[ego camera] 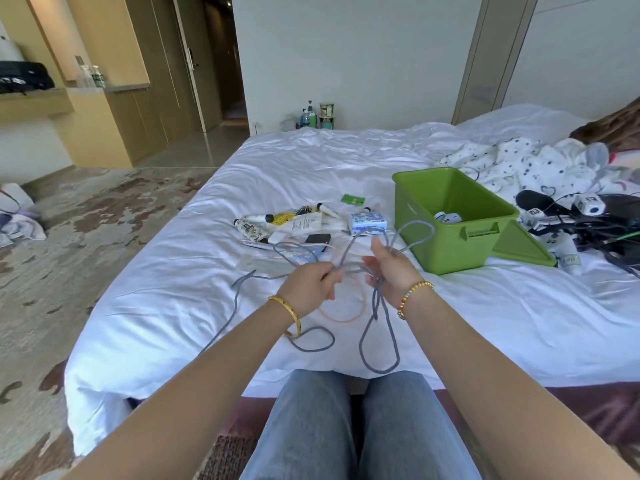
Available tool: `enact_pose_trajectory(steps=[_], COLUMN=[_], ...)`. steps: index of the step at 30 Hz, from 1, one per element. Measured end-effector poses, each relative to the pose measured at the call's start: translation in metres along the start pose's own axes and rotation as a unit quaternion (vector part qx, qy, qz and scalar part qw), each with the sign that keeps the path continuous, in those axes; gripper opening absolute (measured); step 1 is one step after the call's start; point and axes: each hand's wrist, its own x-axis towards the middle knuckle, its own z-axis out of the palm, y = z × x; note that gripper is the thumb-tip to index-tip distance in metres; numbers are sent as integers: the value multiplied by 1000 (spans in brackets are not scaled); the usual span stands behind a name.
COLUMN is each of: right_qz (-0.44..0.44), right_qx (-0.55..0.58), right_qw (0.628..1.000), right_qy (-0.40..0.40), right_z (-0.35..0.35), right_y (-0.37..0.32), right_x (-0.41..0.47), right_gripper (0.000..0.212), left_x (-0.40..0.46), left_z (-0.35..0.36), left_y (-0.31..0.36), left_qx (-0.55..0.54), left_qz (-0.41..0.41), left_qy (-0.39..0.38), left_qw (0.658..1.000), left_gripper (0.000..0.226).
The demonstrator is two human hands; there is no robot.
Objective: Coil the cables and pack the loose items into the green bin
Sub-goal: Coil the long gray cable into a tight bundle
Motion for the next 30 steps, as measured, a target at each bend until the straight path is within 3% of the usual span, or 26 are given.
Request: enact_pose_trajectory(steps=[3,7,11,13,14,16,18,24,27,30], right_qz=[15,-8,-18,-30,-34,-39,-62,-94,-59,14], right_qx=[-65,-79,-82,-147,-171,-194,-252,-386,-336,-162], right_qw=[995,995,996,989,985,980,966,907,925,968], right_qy=[-80,-55,-4,13,17,6,-16,-142,-167,-193], right_z=[-10,-19,-23,-24,-24,-21,-17,-6,-8,-15], right_y=[6,12,10,10,9,8,7,14,15,11], right_x=[-5,-5,-2,0,-1,-1,-1,-16,-23,-21], right_gripper=[16,26,28,27,27,27,31,30,39,54], left_x=[5,11,10,8,8,9,9,10,10,5], left_z=[-7,-17,-22,-24,-23,-19,-12,3,5,0], left_y=[-4,-20,-35,-36,-35,-25,-8,22,17,10], left_qx=[-43,-75,29,48,50,26,-62,-182,-180,-308], left_qz=[-63,-155,-206,-228,-225,-181,-132,-49,-75,-122], left_qy=[56,90,-11,-93,-107,-45,37,83,101,61], left_qw=[996,981,978,968,967,982,989,978,976,942], left_gripper=[34,34,32,49,58,61,48,21,23,25])
